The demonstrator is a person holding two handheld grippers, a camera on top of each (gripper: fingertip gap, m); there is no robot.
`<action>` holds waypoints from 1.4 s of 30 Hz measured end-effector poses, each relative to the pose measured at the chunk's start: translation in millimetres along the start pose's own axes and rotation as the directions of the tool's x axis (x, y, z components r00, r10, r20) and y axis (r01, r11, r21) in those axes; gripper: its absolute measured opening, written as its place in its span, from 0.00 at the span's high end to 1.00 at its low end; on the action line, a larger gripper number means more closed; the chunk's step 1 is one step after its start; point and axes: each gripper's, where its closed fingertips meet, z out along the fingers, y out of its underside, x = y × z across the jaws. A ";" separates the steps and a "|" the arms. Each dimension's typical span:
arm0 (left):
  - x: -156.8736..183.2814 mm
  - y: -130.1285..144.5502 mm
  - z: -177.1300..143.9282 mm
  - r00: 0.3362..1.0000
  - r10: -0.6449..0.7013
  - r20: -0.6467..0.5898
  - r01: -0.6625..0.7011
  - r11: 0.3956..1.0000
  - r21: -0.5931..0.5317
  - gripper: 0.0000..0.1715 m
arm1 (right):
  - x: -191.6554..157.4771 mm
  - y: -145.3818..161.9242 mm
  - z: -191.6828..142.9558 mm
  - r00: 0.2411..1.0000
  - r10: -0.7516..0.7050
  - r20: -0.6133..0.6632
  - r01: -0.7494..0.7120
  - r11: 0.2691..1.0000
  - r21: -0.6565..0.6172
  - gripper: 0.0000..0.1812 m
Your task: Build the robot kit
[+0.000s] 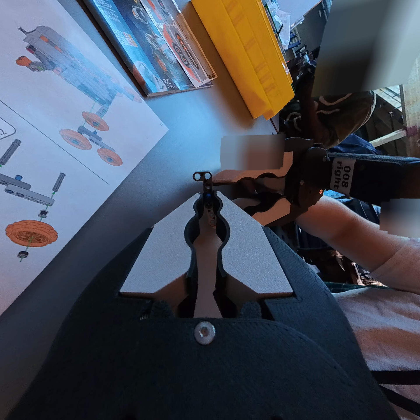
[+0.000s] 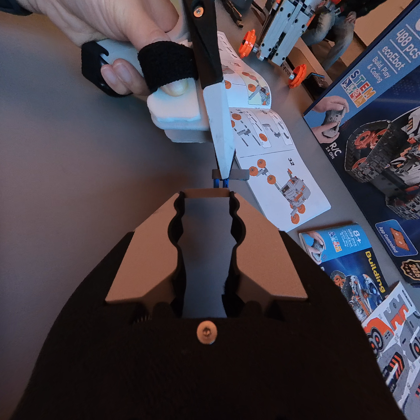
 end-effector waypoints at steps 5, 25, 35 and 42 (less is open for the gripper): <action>-0.8 0.0 0.9 1.000 0.019 0.021 -0.019 1.000 -0.003 0.97 | -1.1 0.6 0.6 1.000 0.014 0.009 -0.014 1.000 -0.009 0.78; -1.5 11.0 -0.7 1.000 0.017 0.016 -0.016 0.998 -0.068 0.97 | -11.8 0.9 0.9 0.996 -0.086 0.027 0.086 0.996 -0.012 0.78; 0.4 17.5 -6.5 1.000 0.020 0.001 -0.020 0.992 -0.125 0.97 | -18.7 -2.9 1.7 0.994 -0.101 0.052 0.101 0.995 -0.001 0.78; 1.1 18.7 -7.2 1.000 0.015 -0.005 -0.015 0.991 -0.135 0.97 | -21.0 -4.3 1.6 0.989 -0.138 0.050 0.138 0.990 0.002 0.78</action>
